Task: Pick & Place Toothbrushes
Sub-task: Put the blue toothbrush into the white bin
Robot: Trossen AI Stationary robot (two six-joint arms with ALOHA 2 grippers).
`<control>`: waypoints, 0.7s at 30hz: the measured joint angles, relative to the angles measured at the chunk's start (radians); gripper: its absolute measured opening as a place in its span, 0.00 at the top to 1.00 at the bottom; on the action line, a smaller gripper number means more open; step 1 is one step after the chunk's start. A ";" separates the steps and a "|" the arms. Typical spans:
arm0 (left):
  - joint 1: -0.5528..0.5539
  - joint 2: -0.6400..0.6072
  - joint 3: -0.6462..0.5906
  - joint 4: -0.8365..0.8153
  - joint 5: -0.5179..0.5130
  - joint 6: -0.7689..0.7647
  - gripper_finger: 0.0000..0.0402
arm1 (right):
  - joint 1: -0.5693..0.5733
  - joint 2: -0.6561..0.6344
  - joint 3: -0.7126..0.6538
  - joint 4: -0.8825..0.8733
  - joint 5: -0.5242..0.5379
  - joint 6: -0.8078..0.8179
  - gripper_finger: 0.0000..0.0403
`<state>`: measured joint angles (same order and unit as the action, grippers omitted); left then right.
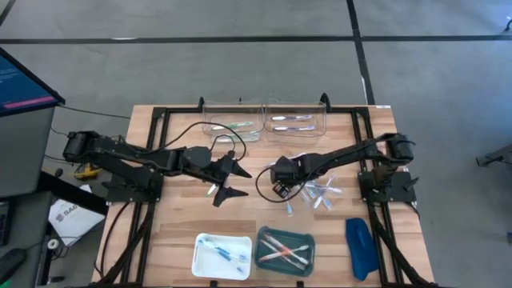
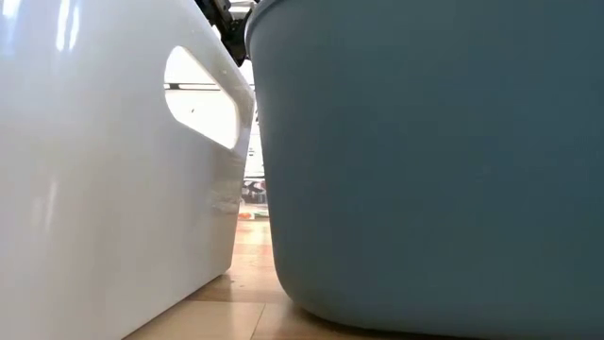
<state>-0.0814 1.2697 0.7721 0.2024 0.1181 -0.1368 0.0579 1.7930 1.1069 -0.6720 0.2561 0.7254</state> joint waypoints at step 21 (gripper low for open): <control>-0.064 -0.210 0.000 -0.167 0.125 0.004 0.27 | 0.375 -0.342 0.003 0.425 0.421 -0.371 0.98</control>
<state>-0.1454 1.0602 0.7723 0.0352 0.2429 -0.1330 0.4334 1.4510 1.1095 -0.2473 0.6766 0.3548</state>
